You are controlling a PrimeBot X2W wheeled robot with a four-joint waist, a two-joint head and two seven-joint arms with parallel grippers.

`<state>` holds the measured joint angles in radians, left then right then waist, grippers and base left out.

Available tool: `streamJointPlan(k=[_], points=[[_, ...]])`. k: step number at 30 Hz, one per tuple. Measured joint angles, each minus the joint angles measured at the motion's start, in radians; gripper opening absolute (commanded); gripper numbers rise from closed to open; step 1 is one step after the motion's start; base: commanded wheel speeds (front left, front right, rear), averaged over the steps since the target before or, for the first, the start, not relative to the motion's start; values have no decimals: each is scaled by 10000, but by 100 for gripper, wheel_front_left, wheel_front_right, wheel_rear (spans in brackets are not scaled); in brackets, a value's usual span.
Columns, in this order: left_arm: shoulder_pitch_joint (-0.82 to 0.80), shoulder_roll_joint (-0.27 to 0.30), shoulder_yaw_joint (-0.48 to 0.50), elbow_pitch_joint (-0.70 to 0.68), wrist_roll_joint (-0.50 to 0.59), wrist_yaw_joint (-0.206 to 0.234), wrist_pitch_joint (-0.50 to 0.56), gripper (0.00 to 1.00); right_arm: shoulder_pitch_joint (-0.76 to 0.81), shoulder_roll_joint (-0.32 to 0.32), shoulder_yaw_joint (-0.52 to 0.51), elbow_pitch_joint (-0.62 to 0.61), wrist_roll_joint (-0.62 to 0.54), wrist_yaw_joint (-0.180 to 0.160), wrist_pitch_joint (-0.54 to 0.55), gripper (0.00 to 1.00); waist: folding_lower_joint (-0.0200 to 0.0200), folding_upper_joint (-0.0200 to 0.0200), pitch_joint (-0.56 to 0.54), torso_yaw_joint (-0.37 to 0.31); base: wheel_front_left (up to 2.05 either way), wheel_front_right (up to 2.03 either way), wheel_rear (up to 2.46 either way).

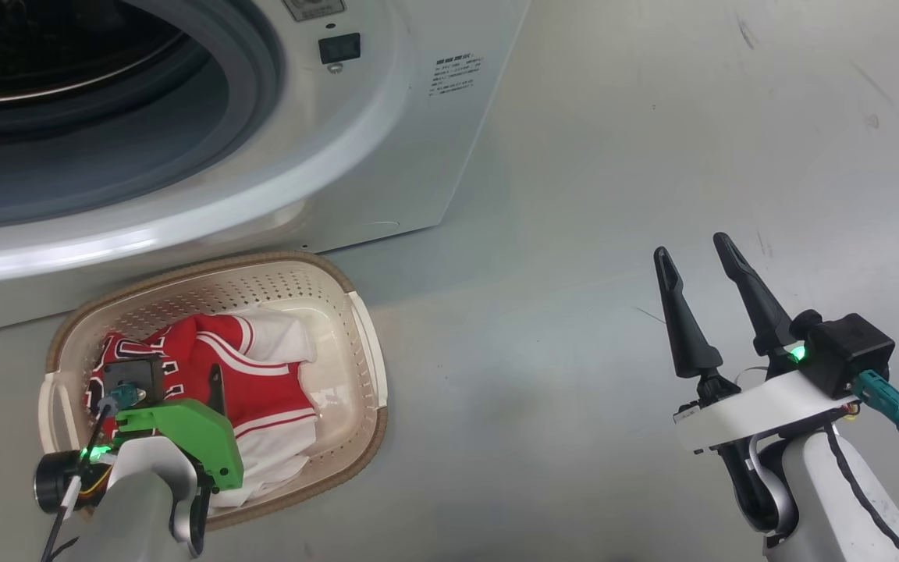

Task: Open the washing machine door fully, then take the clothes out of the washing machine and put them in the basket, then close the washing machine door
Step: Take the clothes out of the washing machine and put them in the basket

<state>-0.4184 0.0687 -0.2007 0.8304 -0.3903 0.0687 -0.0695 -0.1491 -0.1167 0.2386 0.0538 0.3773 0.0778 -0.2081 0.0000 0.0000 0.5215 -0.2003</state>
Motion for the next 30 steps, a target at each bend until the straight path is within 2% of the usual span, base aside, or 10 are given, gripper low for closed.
streamJointPlan(k=[11, 21, 30], points=[[-54, -173, 109, -451, -52, 13, -1710, 100, -24, -205, -169, 389, -19, -6, -102, 100, 0, 0, -624, 524, 0, 0, 0], [19, -205, 113, -1639, 161, 69, -1827, 100, 18, -364, -244, 692, -117, -33, -174, 100, 0, 0, -1526, 1086, 0, 0, 0], [877, -190, 174, -3168, 667, 192, -1825, 100, 510, -485, -370, 924, -165, -278, -174, 100, 0, 0, -2580, 1453, 0, 0, 0]])
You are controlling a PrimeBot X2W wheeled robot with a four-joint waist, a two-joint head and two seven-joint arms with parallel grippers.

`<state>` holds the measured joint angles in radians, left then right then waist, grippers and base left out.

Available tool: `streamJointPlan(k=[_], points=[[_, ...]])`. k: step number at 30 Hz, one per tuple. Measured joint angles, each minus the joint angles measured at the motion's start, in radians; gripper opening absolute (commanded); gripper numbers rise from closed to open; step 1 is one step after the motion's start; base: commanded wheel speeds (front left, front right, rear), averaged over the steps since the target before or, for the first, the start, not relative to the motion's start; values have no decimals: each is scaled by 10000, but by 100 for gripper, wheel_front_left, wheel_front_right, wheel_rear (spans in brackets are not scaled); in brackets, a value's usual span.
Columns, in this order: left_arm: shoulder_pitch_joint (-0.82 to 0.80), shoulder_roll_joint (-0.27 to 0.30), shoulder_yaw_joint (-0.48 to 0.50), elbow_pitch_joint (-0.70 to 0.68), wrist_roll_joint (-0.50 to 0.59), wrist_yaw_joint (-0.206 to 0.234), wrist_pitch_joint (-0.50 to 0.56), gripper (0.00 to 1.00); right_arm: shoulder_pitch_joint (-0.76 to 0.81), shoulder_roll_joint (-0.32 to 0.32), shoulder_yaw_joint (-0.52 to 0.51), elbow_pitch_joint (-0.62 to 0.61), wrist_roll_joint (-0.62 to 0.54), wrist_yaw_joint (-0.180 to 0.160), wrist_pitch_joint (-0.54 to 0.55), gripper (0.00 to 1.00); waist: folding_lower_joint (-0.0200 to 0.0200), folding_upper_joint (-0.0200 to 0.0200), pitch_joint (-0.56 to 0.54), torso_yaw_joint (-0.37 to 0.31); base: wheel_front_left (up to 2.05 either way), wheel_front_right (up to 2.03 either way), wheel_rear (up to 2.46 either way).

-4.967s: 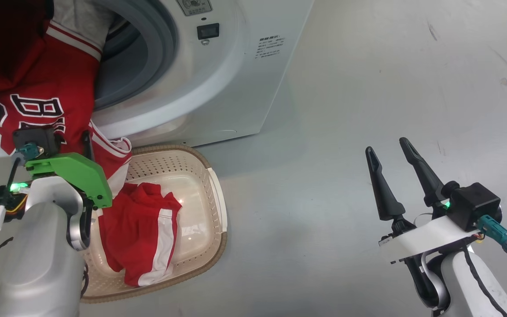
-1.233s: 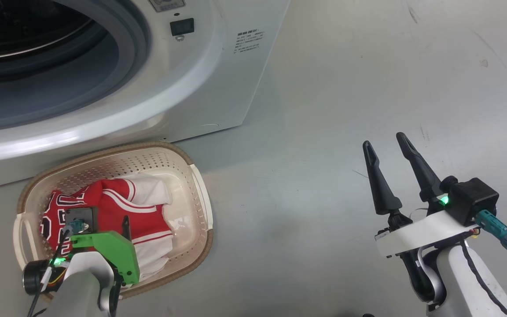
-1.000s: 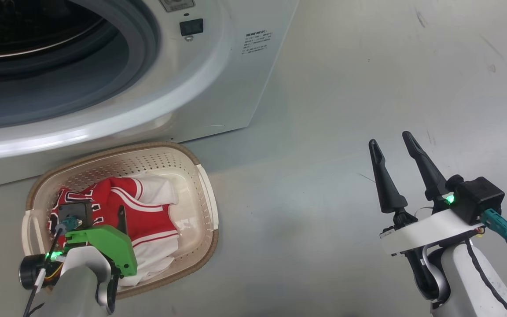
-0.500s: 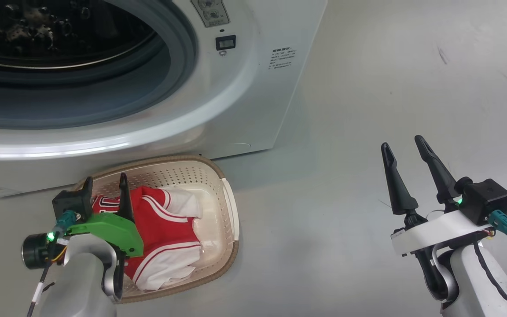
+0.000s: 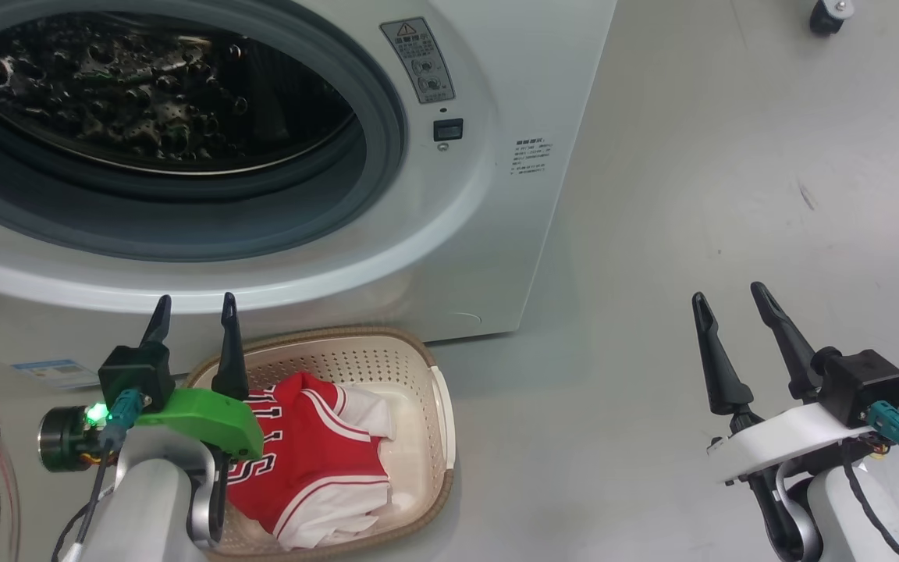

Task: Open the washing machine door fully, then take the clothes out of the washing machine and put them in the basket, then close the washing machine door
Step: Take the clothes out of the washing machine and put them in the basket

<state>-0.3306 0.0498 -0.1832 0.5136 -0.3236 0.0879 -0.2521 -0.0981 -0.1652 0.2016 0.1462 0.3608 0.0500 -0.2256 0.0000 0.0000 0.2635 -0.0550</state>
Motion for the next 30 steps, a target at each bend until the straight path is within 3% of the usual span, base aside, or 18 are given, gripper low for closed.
streamJointPlan(k=[16, 30], points=[[2127, 173, -27, -1942, 617, 128, 0, 100, 898, 4, 100, -19, -61, -265, 153, 100, 0, 0, -1643, 310, 0, 0, 0], [3570, 276, -52, -3471, 813, 213, 61, 100, 1517, 4, 117, -497, -63, -454, 456, 100, 0, 0, -2303, 401, 0, 0, 0]])
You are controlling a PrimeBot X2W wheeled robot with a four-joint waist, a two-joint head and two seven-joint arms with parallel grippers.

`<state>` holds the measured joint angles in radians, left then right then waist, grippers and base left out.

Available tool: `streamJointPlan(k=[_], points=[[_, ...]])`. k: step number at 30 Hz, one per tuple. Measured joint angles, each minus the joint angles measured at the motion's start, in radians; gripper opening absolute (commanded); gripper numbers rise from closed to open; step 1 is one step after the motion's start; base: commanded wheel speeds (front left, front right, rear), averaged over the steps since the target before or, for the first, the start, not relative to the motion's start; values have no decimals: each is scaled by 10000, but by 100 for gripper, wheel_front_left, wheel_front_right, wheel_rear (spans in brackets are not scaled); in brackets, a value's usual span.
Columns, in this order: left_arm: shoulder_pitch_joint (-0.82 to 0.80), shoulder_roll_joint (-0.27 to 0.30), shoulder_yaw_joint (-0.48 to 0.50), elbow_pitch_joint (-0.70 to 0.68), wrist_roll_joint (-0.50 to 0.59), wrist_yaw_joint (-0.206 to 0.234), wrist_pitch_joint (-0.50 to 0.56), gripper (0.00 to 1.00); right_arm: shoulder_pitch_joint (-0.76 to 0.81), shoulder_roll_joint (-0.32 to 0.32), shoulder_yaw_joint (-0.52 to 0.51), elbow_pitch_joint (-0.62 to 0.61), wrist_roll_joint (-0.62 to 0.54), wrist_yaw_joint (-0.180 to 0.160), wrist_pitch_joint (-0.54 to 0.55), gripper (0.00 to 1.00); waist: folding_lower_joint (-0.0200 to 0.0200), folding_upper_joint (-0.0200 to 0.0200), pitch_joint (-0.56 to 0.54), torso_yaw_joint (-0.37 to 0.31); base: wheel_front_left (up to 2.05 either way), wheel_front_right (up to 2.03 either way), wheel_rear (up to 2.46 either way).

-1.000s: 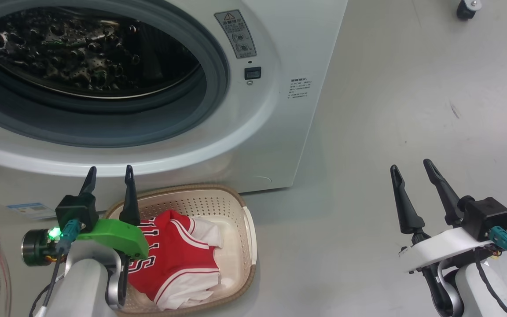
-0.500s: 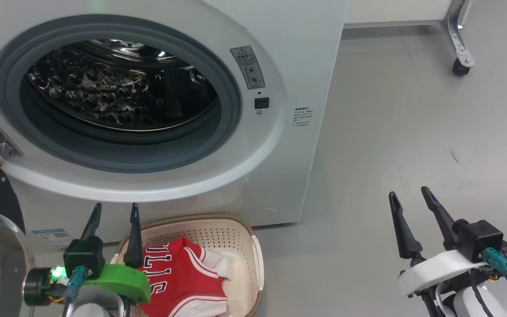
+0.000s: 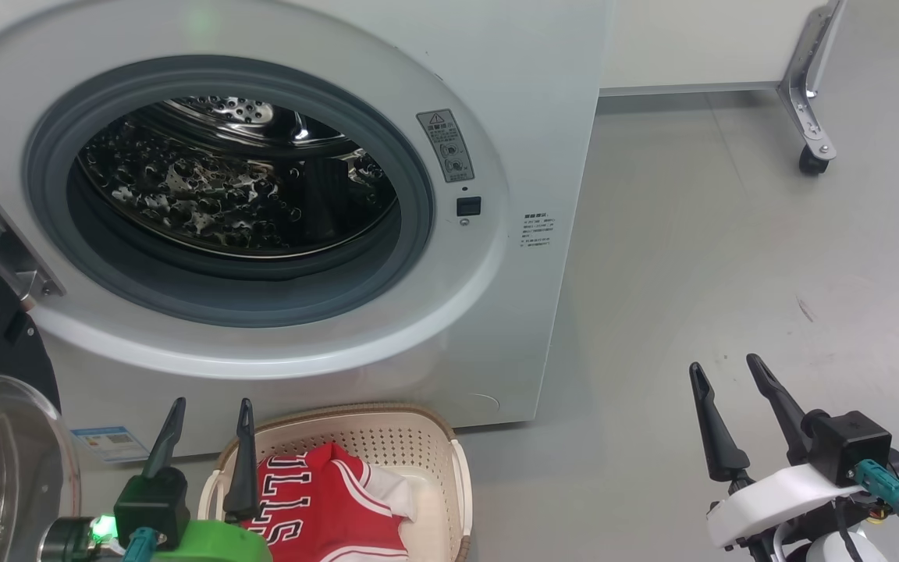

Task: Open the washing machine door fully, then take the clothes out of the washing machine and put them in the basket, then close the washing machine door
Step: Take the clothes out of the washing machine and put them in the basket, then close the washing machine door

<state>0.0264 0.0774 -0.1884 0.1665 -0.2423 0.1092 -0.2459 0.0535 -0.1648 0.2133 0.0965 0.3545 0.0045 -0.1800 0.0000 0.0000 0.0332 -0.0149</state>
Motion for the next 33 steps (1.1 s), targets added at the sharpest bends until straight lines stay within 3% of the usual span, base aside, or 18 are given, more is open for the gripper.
streamJointPlan(k=[33], points=[[1125, 38, 15, -2173, 700, 17, 968, 100, 384, -58, 25, -717, 0, -265, 426, 100, 0, 0, -81, 21, -4, 5, -1]])
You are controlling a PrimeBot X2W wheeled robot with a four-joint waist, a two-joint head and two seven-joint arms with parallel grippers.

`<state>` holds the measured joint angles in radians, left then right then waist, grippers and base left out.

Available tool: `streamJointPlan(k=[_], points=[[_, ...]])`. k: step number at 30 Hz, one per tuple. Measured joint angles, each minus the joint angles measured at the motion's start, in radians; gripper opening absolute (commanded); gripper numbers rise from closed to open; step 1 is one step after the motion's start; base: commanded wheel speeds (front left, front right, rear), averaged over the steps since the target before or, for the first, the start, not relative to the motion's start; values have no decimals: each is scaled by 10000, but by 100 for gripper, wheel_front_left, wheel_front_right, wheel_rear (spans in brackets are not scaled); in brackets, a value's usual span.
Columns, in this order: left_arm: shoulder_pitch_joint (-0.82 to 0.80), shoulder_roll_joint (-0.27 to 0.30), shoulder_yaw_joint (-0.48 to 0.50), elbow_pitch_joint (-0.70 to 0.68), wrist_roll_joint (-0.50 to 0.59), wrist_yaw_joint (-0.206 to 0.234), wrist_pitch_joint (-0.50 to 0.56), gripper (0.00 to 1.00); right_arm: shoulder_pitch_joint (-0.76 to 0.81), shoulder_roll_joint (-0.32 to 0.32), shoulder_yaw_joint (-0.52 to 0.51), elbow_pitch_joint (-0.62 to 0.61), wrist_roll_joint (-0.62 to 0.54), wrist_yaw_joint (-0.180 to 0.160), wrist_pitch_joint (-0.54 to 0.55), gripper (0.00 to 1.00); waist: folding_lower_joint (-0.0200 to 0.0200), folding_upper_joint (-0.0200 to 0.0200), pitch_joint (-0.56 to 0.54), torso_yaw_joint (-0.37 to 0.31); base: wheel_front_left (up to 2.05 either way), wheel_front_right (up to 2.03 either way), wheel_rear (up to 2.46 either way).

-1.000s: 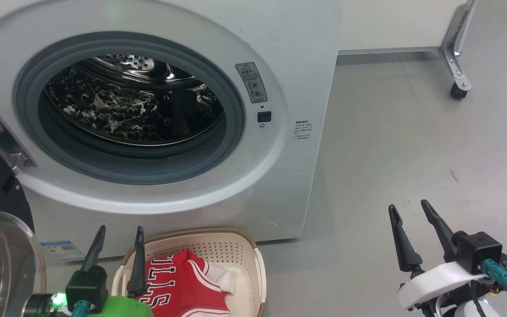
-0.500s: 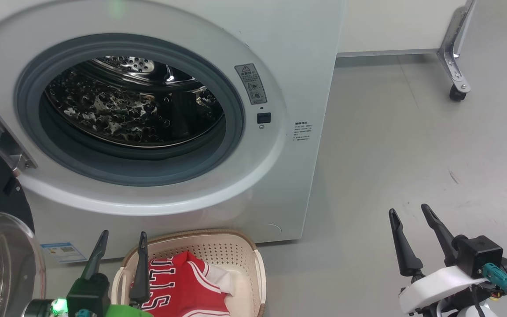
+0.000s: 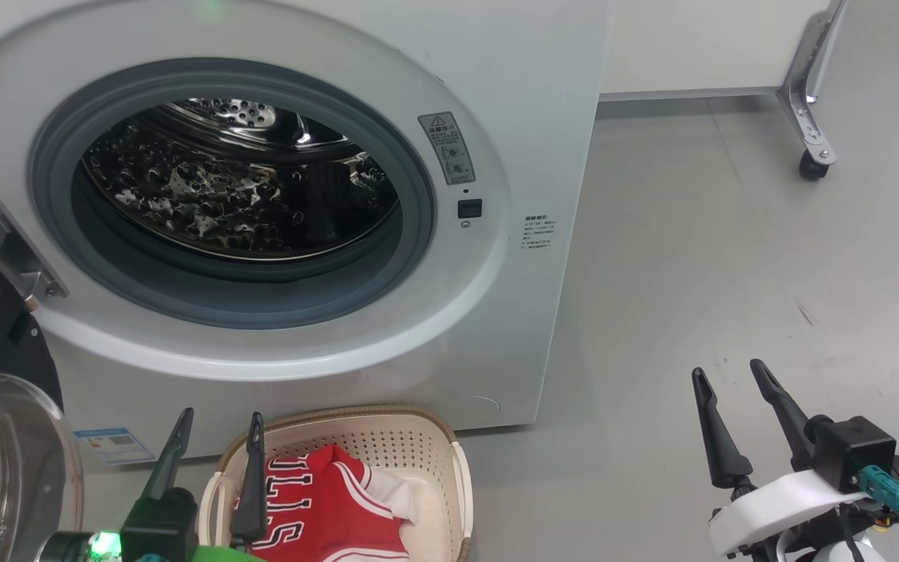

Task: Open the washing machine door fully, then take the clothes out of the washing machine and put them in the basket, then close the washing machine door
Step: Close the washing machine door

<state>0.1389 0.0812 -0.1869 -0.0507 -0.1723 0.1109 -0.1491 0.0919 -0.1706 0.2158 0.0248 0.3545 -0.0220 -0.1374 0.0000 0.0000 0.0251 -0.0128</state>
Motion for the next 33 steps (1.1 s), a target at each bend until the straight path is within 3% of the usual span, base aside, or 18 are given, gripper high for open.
streamJointPlan(k=[17, 33], points=[[251, -4, 121, -568, 155, 73, 401, 100, 12, -21, -2, -194, 0, -82, 90, 100, 0, 0, 32, 43, -24, 24, 0], [318, -17, 134, -878, 259, 75, 617, 100, 40, -52, -15, -303, 2, -123, 178, 100, 0, 0, 141, 24, -88, 88, 0]])
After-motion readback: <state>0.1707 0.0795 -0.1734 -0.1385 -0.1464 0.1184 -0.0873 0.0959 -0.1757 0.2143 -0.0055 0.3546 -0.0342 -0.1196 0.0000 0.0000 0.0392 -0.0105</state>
